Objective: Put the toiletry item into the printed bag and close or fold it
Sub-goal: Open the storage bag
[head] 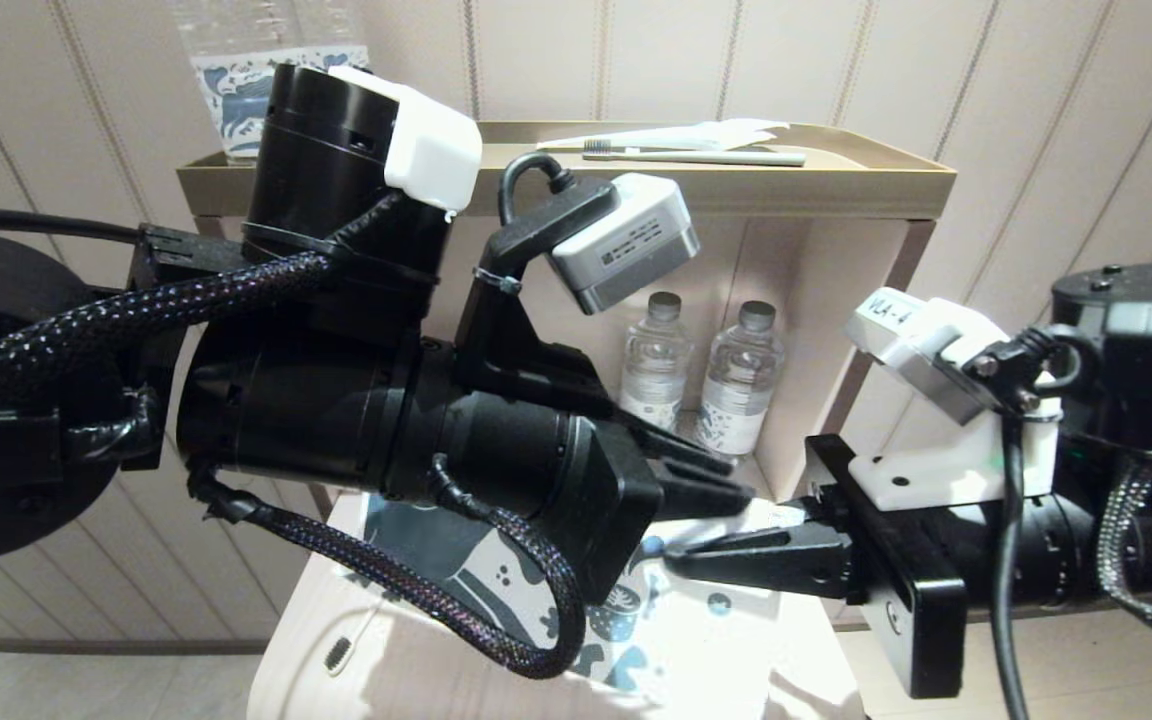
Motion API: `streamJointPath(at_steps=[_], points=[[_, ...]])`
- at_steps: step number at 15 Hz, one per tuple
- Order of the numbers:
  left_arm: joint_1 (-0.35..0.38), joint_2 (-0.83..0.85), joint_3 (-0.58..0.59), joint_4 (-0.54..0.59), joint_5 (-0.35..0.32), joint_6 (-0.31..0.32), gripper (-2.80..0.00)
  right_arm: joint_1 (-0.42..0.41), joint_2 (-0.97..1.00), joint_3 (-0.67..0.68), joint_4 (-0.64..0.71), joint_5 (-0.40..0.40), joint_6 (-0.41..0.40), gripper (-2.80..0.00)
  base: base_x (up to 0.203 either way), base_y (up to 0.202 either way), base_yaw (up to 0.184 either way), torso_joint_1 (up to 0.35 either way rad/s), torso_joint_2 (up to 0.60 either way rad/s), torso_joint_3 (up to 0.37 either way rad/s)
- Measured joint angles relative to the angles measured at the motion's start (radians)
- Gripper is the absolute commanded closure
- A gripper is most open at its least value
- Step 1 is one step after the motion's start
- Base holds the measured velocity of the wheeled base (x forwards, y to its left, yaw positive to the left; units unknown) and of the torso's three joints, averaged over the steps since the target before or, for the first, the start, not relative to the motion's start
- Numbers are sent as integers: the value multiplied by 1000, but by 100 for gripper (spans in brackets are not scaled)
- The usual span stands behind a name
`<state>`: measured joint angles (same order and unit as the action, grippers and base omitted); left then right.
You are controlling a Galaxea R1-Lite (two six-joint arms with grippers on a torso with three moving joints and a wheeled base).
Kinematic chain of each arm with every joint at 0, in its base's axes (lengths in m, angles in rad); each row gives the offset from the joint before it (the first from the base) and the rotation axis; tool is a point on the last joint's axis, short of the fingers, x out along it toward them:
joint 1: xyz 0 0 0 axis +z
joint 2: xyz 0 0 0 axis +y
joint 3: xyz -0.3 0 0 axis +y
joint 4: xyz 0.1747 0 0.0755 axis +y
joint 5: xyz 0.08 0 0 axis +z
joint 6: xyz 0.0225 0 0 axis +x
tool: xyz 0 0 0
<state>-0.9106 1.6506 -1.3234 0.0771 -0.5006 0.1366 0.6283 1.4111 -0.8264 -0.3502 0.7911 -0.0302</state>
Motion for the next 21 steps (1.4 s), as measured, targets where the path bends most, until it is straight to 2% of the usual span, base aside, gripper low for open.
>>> streamJointPath(at_steps=[6, 10, 12, 15, 17, 21], points=[[1, -3, 1, 1, 0, -5, 0, -2, -1, 0, 0, -2, -15, 0, 0, 0, 0, 0, 0, 0], [1, -14, -42, 11, 6, -14, 0, -22, -1, 14, 29, -34, -164, 0, 0, 0, 0, 0, 0, 0], [3, -21, -47, 20, 7, -10, 0, -34, -1, -12, 113, -67, -238, 0, 0, 0, 0, 0, 0, 0], [4, -21, -33, 63, 9, 0, 0, -38, -1, -117, 326, -149, -348, 0, 0, 0, 0, 0, 0, 0], [8, -22, -18, 60, 4, -2, 0, -35, 0, -173, 408, -163, -368, 0, 0, 0, 0, 0, 0, 0], [13, -26, 0, 52, -25, -8, 0, -19, 12, -203, 413, -132, -369, 0, 0, 0, 0, 0, 0, 0]])
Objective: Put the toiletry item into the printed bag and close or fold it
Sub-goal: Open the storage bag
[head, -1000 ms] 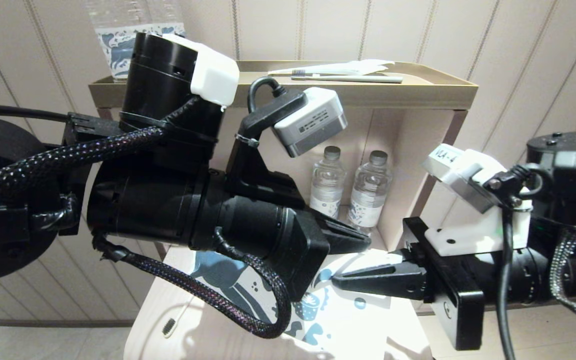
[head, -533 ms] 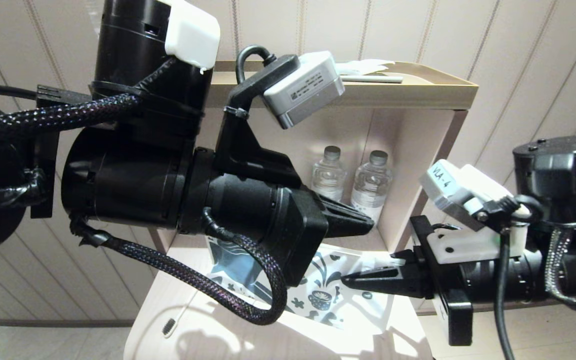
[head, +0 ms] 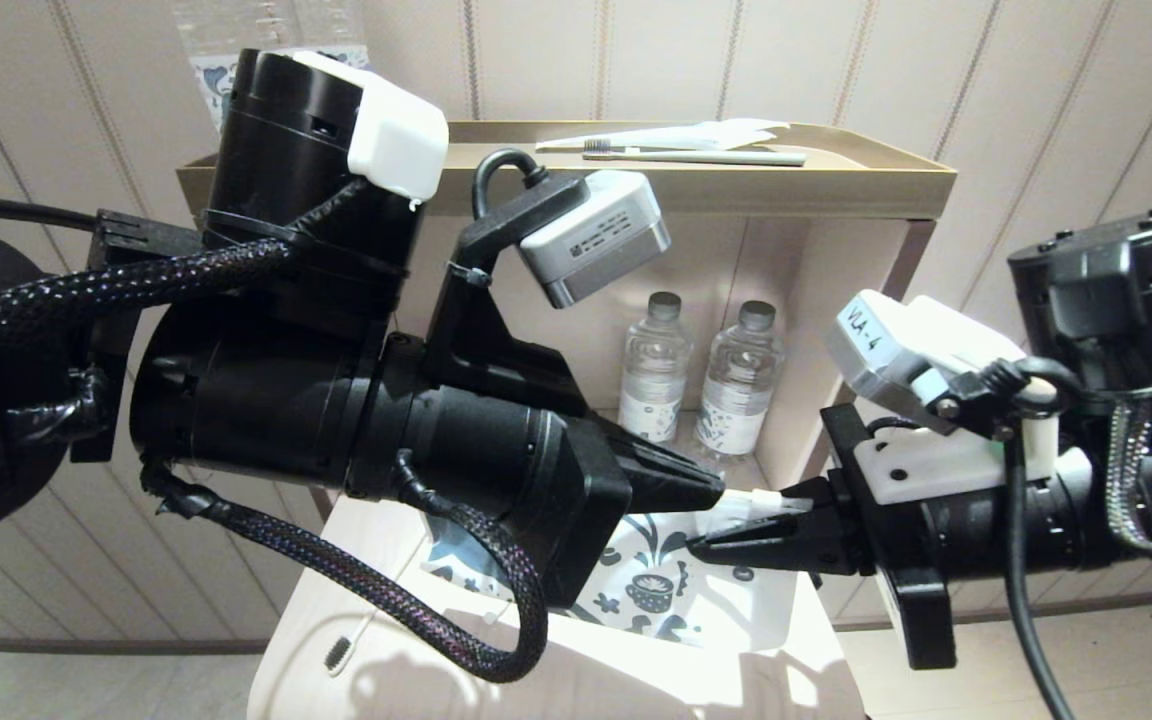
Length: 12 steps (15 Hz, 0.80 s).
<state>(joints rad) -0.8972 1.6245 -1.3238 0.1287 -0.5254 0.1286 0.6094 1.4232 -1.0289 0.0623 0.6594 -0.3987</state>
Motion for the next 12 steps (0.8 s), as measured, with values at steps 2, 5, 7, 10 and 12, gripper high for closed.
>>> streamJointPath(at_steps=[2, 5, 7, 10, 12], points=[[6, -2, 0, 0, -35, 0, 0, 5, 3, -2, -1, 44, 2, 0, 0, 0, 0, 0, 0, 0], [9, -7, -6, -3, -42, -3, -280, 5, 7, -7, -3, 54, 2, 0, 0, 0, 0, 0, 0, 0], [9, -8, -11, -28, -52, -5, -280, 5, 11, -11, -5, 55, 3, 0, 0, 0, 0, 0, 0, 0], [9, -7, -1, -39, -61, -5, -280, 6, 19, -12, -5, 59, 4, 0, 0, 0, 0, 0, 0, 0], [9, -5, 3, -39, -90, -8, -280, 5, 24, -21, -10, 91, 6, 0, 0, 0, 0, 0, 0, 0]])
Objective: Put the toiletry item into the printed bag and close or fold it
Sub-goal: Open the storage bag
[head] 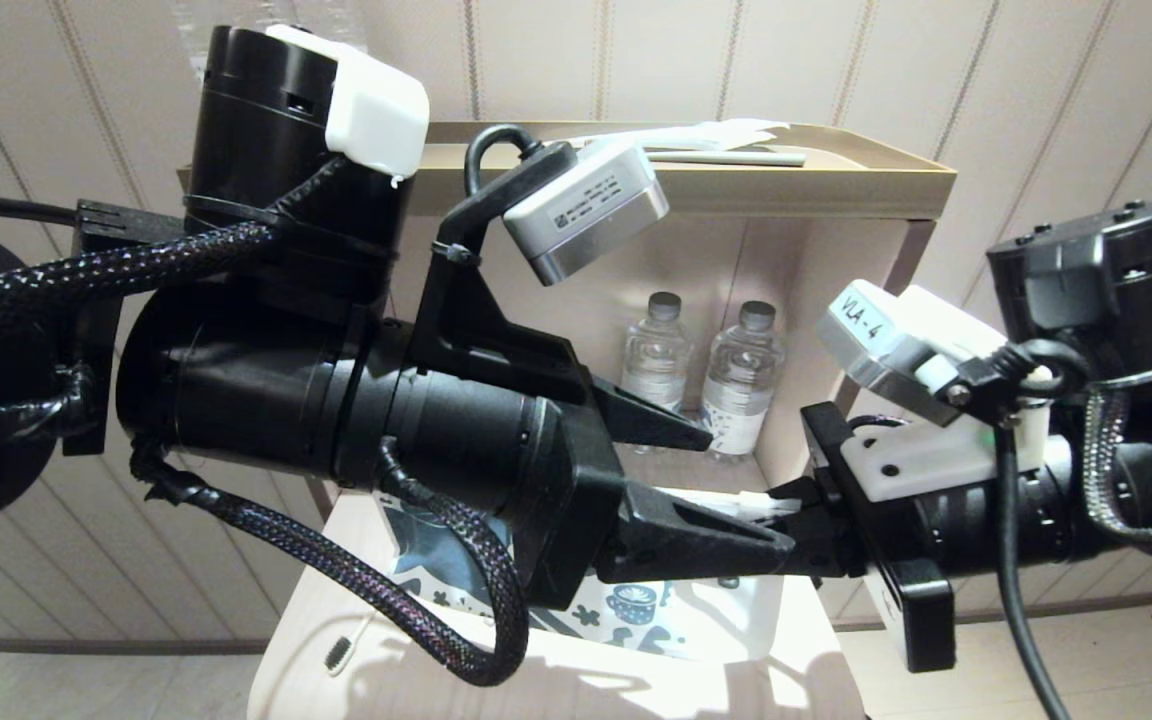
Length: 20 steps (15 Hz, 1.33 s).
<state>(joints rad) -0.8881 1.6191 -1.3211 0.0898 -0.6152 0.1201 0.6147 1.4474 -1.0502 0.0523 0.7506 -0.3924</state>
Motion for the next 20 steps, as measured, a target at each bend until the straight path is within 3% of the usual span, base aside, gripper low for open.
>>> streamJointPath(at_steps=[9, 17, 18, 20], points=[[0, 16, 33, -79, 1, -3, -280, -1, 7, -19, 0, 14, 11, 0, 0, 0, 0, 0, 0, 0], [-2, 24, 39, -81, 3, 1, -280, 0, 8, -33, 1, 12, 19, 0, 0, 0, 0, 0, 0, 0], [-2, 24, 39, -81, 5, 1, 0, 0, 8, -33, 1, 12, 20, 0, 0, 0, 0, 0, 0, 0], [-3, 25, 36, -80, 5, 1, 0, -1, 8, -31, 1, 12, 19, 0, 0, 0, 0, 0, 0, 0]])
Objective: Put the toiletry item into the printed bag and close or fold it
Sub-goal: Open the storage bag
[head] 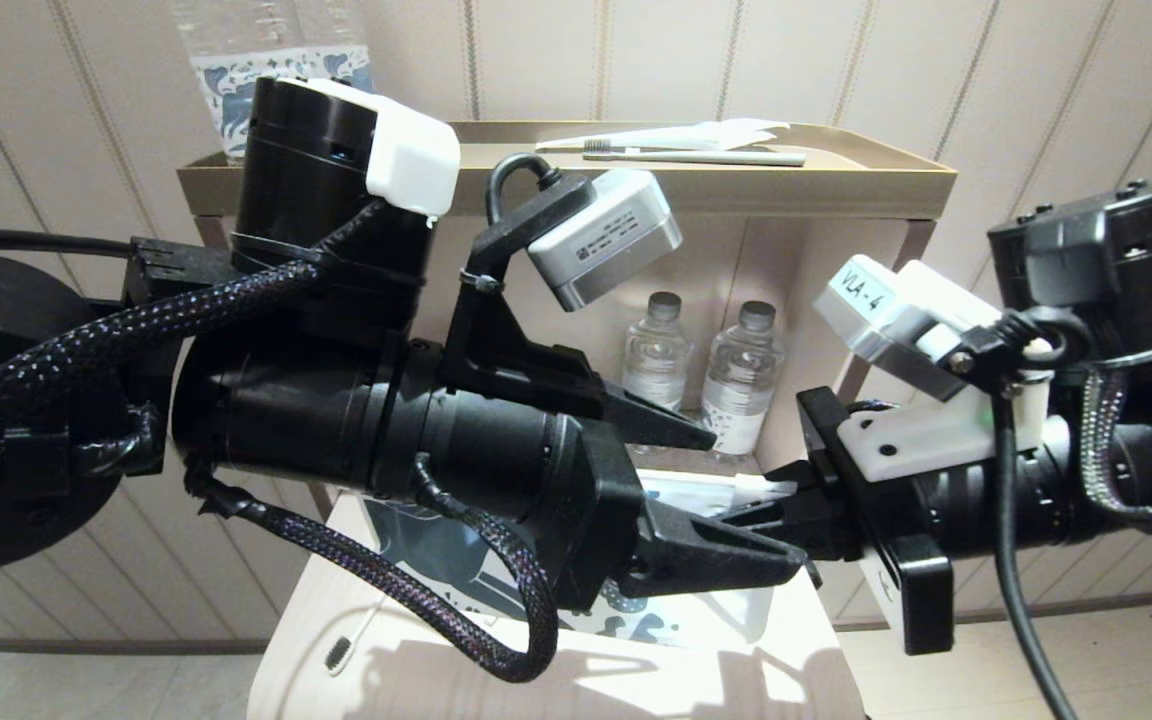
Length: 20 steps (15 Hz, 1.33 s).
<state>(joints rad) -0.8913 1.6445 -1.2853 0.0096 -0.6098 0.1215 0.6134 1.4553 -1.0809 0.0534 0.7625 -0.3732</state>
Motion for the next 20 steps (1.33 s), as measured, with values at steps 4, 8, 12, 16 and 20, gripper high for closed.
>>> streamJointPath(at_steps=[4, 8, 12, 16, 20], points=[[-3, 2, -1, 0, -5, -3, 0, 0, -2, 1, -1, -1, -1, 0, 0, 0, 0, 0, 0, 0], [-3, -1, 8, -1, -11, -3, 0, 1, -5, 2, -1, -2, -3, 0, 0, 0, 0, 0, 0, 0], [-3, 0, 12, -2, -9, 3, 0, -1, -7, 8, -1, -2, -2, 0, 0, 0, 0, 0, 0, 0], [-3, -15, 52, -9, 1, 10, 0, -8, -21, 12, 2, -2, -4, 0, 0, 0, 0, 0, 0, 0], [5, -51, 106, -3, 6, 13, 0, -13, -33, 22, -1, -3, -5, 0, 0, 0, 0, 0, 0, 0]])
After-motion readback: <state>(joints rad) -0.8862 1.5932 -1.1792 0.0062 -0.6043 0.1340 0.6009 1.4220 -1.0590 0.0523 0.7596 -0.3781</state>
